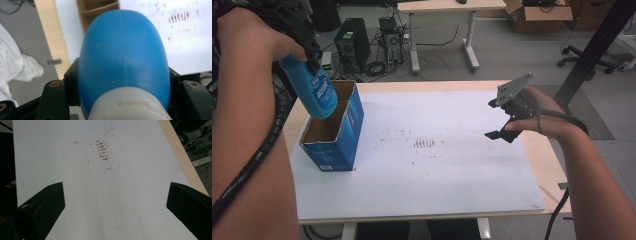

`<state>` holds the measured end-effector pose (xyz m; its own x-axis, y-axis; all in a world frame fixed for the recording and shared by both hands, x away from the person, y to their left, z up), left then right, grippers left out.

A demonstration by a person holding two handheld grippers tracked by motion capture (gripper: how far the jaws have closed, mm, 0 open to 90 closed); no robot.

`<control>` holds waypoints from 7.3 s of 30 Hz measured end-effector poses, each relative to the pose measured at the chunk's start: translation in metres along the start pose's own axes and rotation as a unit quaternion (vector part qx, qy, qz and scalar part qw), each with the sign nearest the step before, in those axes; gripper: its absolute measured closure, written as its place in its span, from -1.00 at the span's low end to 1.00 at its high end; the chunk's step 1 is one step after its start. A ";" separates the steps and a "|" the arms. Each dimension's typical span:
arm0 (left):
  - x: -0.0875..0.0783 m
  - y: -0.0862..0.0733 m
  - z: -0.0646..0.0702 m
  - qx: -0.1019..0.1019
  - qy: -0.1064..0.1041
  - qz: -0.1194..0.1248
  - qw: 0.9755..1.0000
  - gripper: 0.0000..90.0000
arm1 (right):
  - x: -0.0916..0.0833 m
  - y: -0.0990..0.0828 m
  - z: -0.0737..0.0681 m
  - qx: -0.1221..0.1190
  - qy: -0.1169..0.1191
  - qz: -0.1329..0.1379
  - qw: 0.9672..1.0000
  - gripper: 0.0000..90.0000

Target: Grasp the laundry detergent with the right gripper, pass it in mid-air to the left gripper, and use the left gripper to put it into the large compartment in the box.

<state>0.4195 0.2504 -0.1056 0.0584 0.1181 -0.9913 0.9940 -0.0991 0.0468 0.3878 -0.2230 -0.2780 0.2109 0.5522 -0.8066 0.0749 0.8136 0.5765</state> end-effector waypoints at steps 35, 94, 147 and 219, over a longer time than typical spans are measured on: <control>0.079 0.004 -0.017 -0.040 -0.014 -0.018 0.999 -0.14 | 0.001 0.004 0.000 -0.004 0.008 -0.027 1.000 -0.95; 0.223 0.004 0.006 -0.010 0.003 -0.052 0.999 -0.14 | 0.009 -0.004 -0.004 0.010 0.019 -0.035 0.999 -0.95; 0.193 0.000 0.010 -0.013 0.029 -0.035 0.999 -0.47 | 0.009 -0.012 -0.006 0.017 0.014 -0.024 0.999 -0.95; 0.091 -0.014 0.163 0.445 0.007 0.080 0.892 -0.99 | -0.004 -0.005 -0.022 -0.013 0.024 -0.060 0.998 -0.95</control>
<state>0.3954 0.1012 -0.2166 0.1999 0.0440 -0.9788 0.5061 -0.8601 0.0647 0.3654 -0.2254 -0.2799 0.1541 0.4587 -0.8751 0.0717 0.8782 0.4730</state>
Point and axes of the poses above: each handheld gripper's, and its own axes: x roughly forward along the jaws, y roughly out of its top, z roughly to its right, the point moved 3 cm from there along x, roughly forward along the jaws, and after that the axes turned 5 degrees about y, right-handed, at the moved point
